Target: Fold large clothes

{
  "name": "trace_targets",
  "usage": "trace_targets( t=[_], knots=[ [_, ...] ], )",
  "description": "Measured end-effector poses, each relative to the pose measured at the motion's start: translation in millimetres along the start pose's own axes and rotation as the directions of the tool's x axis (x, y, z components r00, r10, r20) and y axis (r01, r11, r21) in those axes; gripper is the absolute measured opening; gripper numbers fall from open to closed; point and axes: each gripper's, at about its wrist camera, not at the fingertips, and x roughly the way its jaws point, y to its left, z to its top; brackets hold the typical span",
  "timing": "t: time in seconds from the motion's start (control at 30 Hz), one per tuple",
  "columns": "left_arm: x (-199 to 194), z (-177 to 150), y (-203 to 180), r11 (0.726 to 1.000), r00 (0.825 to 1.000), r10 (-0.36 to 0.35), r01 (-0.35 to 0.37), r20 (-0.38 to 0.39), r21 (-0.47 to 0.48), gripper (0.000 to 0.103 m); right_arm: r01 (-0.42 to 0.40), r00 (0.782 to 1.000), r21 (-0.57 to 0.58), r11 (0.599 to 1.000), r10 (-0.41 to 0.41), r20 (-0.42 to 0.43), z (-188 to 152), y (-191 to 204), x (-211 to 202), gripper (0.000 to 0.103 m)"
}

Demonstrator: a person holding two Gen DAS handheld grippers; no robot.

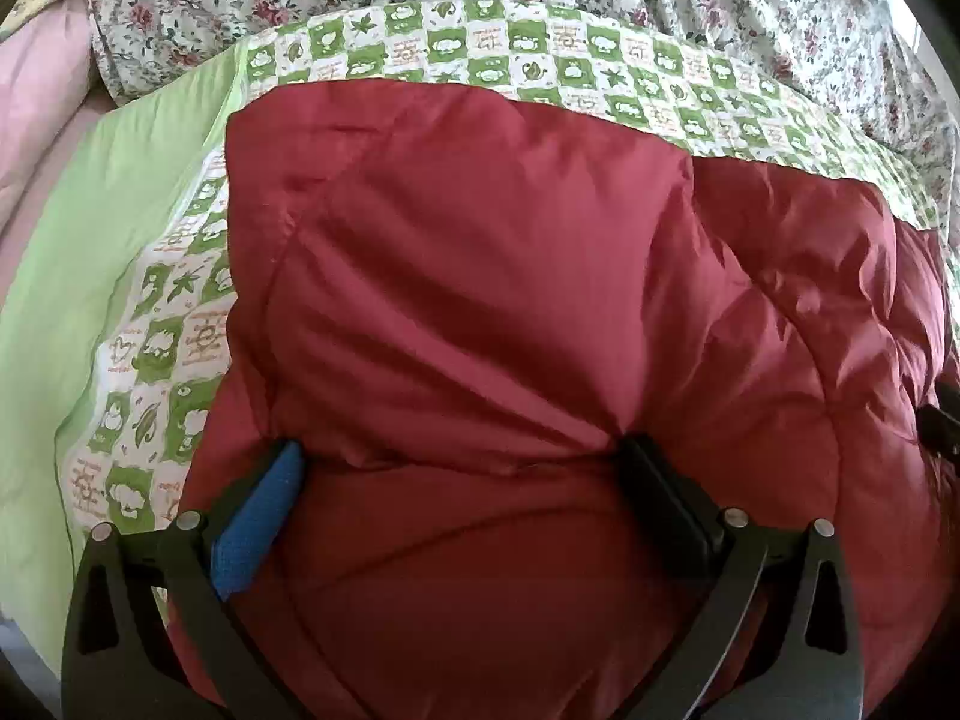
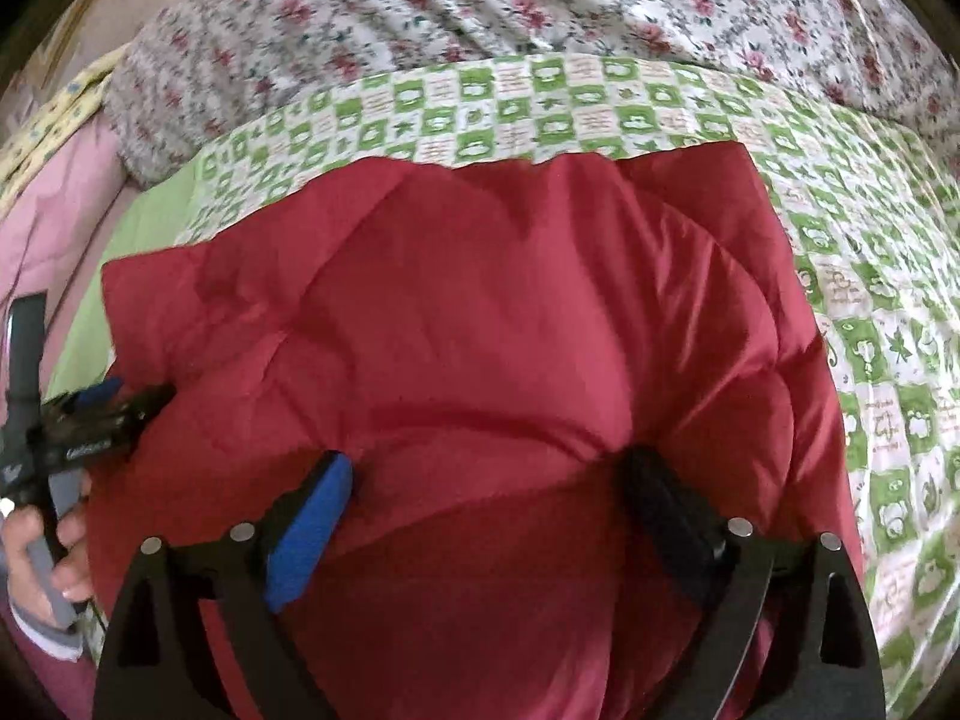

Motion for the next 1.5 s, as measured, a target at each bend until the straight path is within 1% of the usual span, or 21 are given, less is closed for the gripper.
trace_targets(
  t=[0.13, 0.2, 0.3, 0.37, 0.47, 0.5, 0.57, 0.67, 0.77, 0.83, 0.87, 0.9, 0.97, 1.07, 1.2, 1.33, 1.37, 1.43, 1.5],
  knots=[
    [-4.2, 0.1, 1.4, 1.0, 1.0, -0.011, 0.011, -0.001, -0.009, 0.103, -0.002, 1.0, 0.011, 1.0, 0.002, 0.004, 1.1, -2.7, 0.1, 0.094],
    [-14.5, -4.1, 3.7, 1.0, 1.0, -0.016, 0.016, 0.005, -0.017, 0.103, -0.008, 1.0, 0.011, 1.0, 0.008, 0.008, -0.7, -3.0, -2.1, 0.094],
    [-43.9, -18.7, 6.2, 0.999, 0.999, -0.041, 0.042, 0.034, -0.026, 0.103, -0.022, 1.0, 0.02, 1.0, 0.021, 0.022, -2.1, -4.8, -8.8, 0.093],
    [-68.7, -34.8, 6.6, 0.998, 0.996, -0.061, 0.062, 0.062, -0.02, 0.103, -0.027, 0.998, 0.036, 0.999, 0.025, 0.052, -4.5, -4.4, -24.8, 0.092],
    [-91.2, -57.8, 6.0, 0.997, 0.994, -0.081, 0.082, 0.075, -0.014, 0.103, -0.053, 0.994, 0.062, 0.997, 0.047, 0.097, -14.7, -1.9, -55.3, 0.092],
    [-96.7, -65.2, 5.0, 0.996, 0.993, -0.085, 0.086, 0.078, -0.008, 0.103, -0.082, 0.991, 0.062, 0.995, 0.074, 0.112, -23.7, 1.3, -71.3, 0.094],
    [-105.4, -80.6, 2.8, 0.995, 0.992, -0.097, 0.097, 0.079, 0.002, 0.103, -0.104, 0.988, 0.048, 0.993, 0.097, 0.123, -37.8, 7.2, -89.3, 0.093],
    [-113.8, -101.8, -2.6, 0.992, 0.989, -0.126, 0.125, 0.075, 0.022, 0.103, -0.111, 0.986, 0.007, 0.994, 0.109, 0.125, -67.9, 16.0, -111.0, 0.093],
    [-115.6, -115.1, -6.8, 0.992, 0.99, -0.122, 0.119, 0.075, 0.042, 0.103, -0.091, 0.99, -0.018, 0.996, 0.092, 0.11, -90.5, 18.2, -114.0, 0.093],
    [-115.5, -122.3, -8.2, 0.992, 0.99, -0.119, 0.116, 0.074, 0.046, 0.103, -0.035, 0.996, -0.034, 0.999, 0.038, 0.084, -104.2, 19.1, -107.1, 0.093],
    [-109.6, -124.8, -8.0, 0.992, 0.991, -0.121, 0.119, 0.058, 0.045, 0.103, -0.007, 0.998, -0.033, 0.999, 0.009, 0.055, -110.3, 18.0, -98.6, 0.093],
    [-102.6, -125.8, -8.1, 0.992, 0.992, -0.118, 0.117, 0.038, 0.038, 0.103, 0.004, 0.999, -0.034, 0.999, -0.002, 0.036, -115.0, 16.8, -91.4, 0.093],
    [-92.6, -128.2, -6.3, 0.991, 0.991, -0.132, 0.131, 0.016, 0.021, 0.103, 0.004, 0.999, -0.037, 0.999, -0.003, 0.039, -122.3, 14.8, -83.5, 0.093],
    [-88.7, -127.6, -7.3, 0.99, 0.99, -0.141, 0.14, 0.029, 0.029, 0.103, 0.007, 0.999, -0.036, 0.999, -0.005, 0.054, -124.8, 13.4, -81.4, 0.093],
    [-79.3, -127.6, -10.4, 0.989, 0.989, -0.147, 0.146, 0.024, 0.038, 0.103, 0.01, 0.999, -0.034, 0.999, -0.008, 0.05, -126.7, 12.4, -79.1, 0.093],
    [-77.2, -128.8, -12.4, 0.989, 0.989, -0.143, 0.142, 0.019, 0.041, 0.103, 0.038, 0.998, -0.049, 0.998, -0.035, 0.055, -125.0, 23.5, -96.3, 0.092],
    [-76.5, -128.6, -12.5, 0.989, 0.989, -0.144, 0.143, 0.015, 0.041, 0.103, 0.034, 0.998, -0.054, 0.998, -0.031, 0.06, -124.1, 25.8, -101.5, 0.092],
    [-74.9, -129.0, -13.9, 0.989, 0.99, -0.143, 0.142, 0.009, 0.042, 0.103, 0.031, 0.998, -0.051, 0.998, -0.029, 0.049, -123.1, 26.3, -102.4, 0.092],
    [-73.4, -128.7, -14.6, 0.99, 0.991, -0.137, 0.136, 0.009, 0.047, 0.103, 0.041, 0.999, -0.046, 0.998, -0.04, 0.027, -124.1, 23.1, -92.9, 0.092]
  ],
)
